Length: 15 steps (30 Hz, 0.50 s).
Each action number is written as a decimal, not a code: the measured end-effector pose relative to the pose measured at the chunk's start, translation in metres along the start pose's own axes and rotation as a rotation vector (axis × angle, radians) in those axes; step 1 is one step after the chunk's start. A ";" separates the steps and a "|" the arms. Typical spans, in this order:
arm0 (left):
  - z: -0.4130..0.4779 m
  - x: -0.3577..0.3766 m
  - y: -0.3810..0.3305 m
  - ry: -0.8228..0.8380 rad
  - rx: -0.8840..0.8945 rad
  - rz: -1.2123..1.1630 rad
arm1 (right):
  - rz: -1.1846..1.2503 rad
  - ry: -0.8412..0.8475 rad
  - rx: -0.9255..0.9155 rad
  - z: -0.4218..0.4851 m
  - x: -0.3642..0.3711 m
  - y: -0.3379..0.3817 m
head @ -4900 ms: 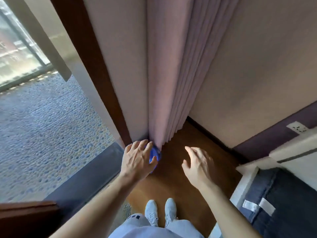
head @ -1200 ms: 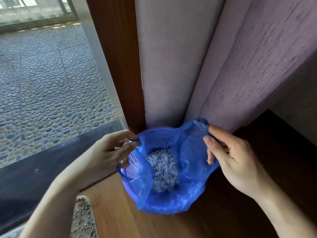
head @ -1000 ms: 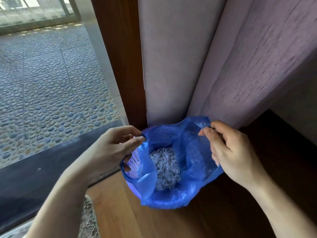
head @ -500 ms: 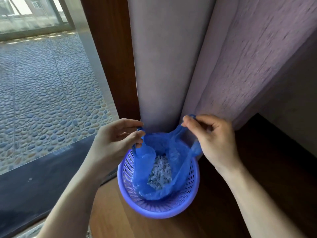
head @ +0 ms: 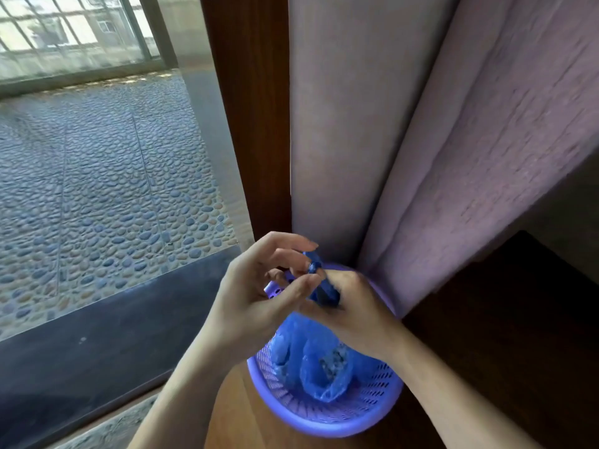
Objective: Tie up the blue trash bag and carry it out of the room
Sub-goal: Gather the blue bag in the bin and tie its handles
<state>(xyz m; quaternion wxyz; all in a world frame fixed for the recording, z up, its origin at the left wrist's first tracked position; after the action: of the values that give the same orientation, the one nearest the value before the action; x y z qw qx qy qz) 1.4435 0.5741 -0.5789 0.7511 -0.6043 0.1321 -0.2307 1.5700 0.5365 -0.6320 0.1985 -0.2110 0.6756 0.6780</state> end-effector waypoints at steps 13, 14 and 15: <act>-0.007 0.019 0.101 0.340 -0.190 0.467 | 0.157 -0.183 -0.044 0.000 -0.033 -0.003; -0.004 0.013 0.106 0.247 -0.209 0.400 | 0.140 -0.194 -0.019 -0.003 -0.039 -0.007; -0.003 0.008 0.108 0.140 -0.242 0.288 | 0.119 -0.182 0.004 -0.006 -0.043 -0.013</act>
<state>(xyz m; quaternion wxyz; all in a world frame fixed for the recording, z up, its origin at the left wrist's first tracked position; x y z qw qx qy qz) 1.4691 0.5855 -0.6832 0.6872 -0.6475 0.2959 -0.1446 1.6128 0.5316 -0.6188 0.2189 -0.1075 0.6675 0.7035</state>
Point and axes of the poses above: each hand's wrist, its own z-axis towards the middle knuckle, its own x-axis out of the palm, y = z × x, the point moved 6 cm from there along z, towards the middle knuckle, and after that the axes turned 11 degrees about -z, right-handed, at the moved point
